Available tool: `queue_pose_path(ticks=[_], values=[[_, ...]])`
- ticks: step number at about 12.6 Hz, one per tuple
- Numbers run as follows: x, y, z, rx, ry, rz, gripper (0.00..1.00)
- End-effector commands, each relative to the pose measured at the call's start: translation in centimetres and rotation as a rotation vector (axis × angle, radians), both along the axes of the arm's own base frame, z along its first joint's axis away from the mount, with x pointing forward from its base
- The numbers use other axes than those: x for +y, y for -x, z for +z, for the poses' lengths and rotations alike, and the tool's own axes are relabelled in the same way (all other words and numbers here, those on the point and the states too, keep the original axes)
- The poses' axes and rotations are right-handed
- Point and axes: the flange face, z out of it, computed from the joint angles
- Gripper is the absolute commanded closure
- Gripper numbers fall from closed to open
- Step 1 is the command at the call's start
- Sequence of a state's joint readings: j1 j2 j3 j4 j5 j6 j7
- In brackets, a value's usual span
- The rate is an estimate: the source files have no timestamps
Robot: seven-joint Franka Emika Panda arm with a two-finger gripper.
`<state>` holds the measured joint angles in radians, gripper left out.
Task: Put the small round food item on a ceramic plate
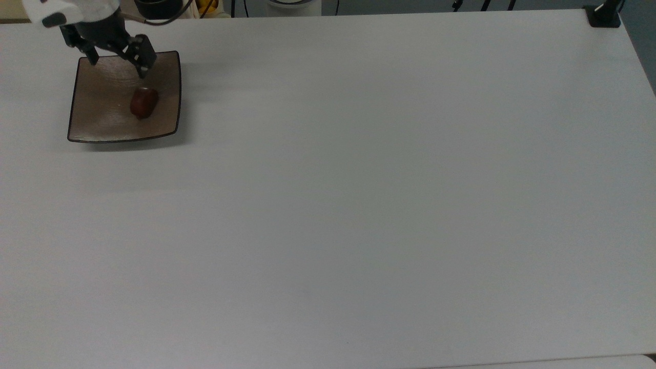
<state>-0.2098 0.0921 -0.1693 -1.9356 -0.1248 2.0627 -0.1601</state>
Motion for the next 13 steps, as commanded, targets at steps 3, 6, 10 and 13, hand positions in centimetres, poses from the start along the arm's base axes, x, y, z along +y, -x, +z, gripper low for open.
queue_pose_path(ticks=[3,6,10,13], values=[[3.9,2.0,7.5,-0.084,-0.113,-0.004,0.0],[7.2,0.7,11.2,-0.108,-0.149,0.026,0.0],[16.3,-1.4,11.9,-0.059,-0.179,0.058,0.0],[20.1,-2.2,11.7,-0.058,-0.168,0.083,0.0]])
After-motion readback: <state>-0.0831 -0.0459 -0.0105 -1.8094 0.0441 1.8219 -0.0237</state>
